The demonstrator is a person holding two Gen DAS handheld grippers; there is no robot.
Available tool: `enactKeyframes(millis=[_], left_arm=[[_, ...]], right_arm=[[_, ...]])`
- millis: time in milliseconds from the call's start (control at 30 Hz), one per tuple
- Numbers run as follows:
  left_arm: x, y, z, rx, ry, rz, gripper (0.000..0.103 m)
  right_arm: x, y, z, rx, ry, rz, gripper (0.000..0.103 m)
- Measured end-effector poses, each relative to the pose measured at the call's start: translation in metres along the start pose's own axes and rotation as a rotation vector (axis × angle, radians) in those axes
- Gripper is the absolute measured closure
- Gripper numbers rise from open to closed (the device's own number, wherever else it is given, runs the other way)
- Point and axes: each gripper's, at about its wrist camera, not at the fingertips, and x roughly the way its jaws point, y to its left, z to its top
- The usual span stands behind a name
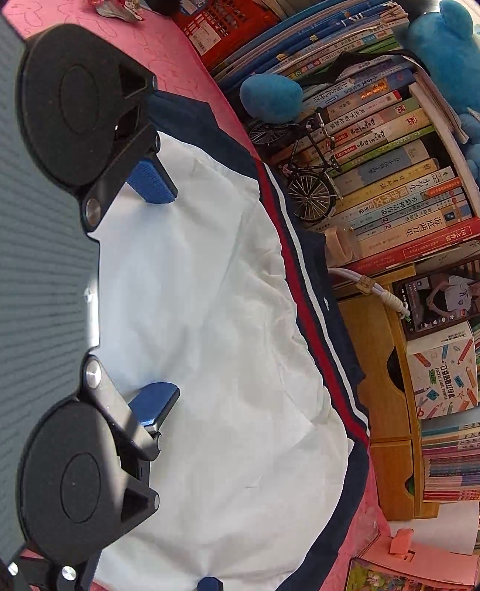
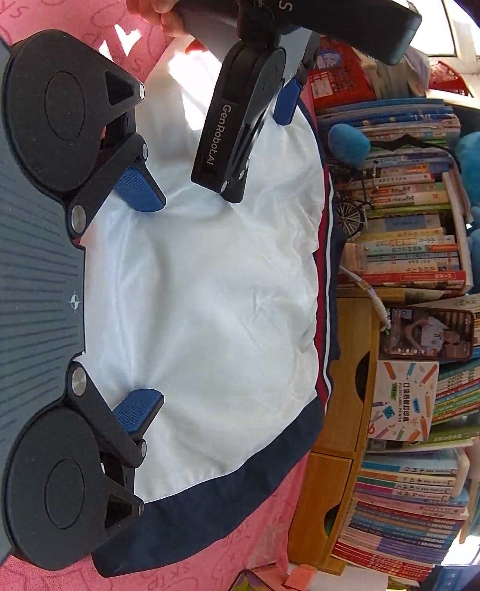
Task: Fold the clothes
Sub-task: 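Press and smooth the white panel again with the left gripper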
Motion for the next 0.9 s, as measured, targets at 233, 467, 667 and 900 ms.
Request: enactKeyframes(millis=[233,467,667,900], left_arm=[[0.052,0.015,0.04,-0.108,0.063,0.028,0.0],[0.09,0.036,0.066,-0.217,0.093,0.011,0.0],[0.1,0.035,0.076,-0.221,0.083,0.02,0.0],[0.061,0.031,0.064,-0.167,0.012,0.015,0.0]], right_arm=[[-0.001,-0.001,0.0,0.002,0.001,0.001,0.0],[-0.001,-0.002,0.001,0.007,0.002,0.001,0.0],[0.0,-0.001,0.002,0.017,0.003,-0.006,0.0],[0.0,0.002,0.001,0.018,0.003,-0.006,0.0]])
